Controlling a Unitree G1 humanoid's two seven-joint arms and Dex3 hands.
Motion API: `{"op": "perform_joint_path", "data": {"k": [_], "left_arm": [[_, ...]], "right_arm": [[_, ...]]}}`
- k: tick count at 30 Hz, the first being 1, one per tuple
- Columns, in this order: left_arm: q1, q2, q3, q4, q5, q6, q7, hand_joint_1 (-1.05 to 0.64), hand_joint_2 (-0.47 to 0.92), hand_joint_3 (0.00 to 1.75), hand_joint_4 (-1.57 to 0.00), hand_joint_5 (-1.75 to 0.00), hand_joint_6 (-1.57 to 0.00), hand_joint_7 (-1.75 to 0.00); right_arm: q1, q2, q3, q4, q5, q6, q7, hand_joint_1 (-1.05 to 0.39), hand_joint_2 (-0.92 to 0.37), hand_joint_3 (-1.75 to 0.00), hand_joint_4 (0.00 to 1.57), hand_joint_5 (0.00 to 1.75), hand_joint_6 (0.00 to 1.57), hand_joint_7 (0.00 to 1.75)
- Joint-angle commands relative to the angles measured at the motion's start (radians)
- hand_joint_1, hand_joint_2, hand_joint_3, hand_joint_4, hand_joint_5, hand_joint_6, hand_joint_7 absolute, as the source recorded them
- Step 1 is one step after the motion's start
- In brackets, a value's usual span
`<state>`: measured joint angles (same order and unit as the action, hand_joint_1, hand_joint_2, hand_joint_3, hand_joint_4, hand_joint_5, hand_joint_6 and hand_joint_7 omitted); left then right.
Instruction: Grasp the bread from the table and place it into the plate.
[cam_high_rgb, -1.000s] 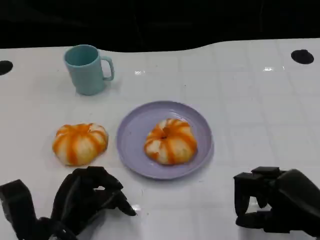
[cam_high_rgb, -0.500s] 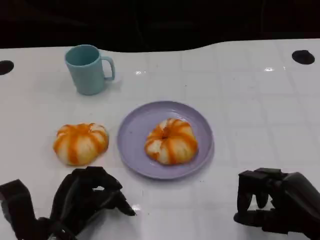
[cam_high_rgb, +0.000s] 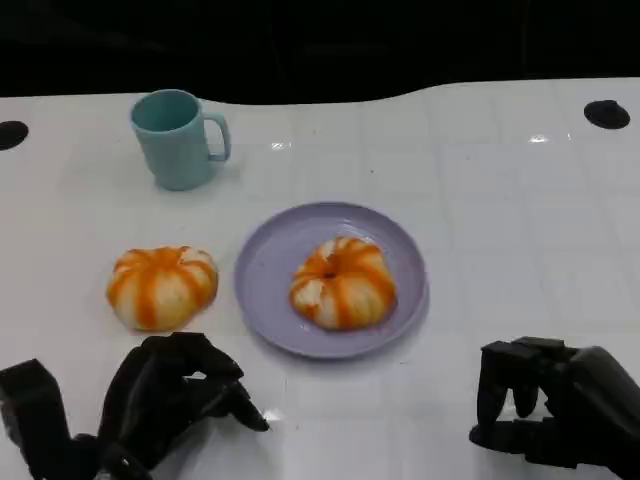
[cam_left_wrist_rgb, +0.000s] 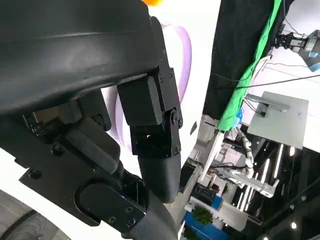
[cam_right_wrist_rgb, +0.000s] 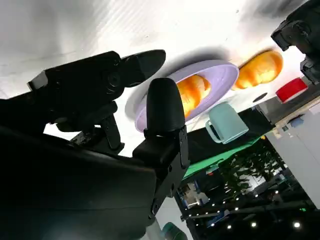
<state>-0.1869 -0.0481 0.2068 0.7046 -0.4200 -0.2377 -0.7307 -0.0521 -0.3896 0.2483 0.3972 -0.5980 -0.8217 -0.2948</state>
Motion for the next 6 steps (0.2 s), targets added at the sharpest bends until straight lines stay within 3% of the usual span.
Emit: {"op": "perform_joint_path", "data": {"k": [1,6], "left_arm": [[-0.006,0.020,0.007,0.005,0.000,0.003,-0.002,-1.05,0.65,0.00,-1.57,-0.60,-1.57,-0.38],[-0.007,0.020,0.008,0.013,-0.004,0.000,-0.014,-1.05,0.65,0.00,-1.57,-0.60,-1.57,-0.38]], "right_arm": [[-0.007,-0.009,-0.010,0.005,-0.003,-0.012,-0.007,-0.25,-0.82,-0.06,0.74,1.75,0.55,1.73],[-0.003,-0.011,-0.010,0.001,-0.009,-0.010,-0.009,-0.24,-0.81,-0.06,0.73,1.75,0.55,1.72]]}}
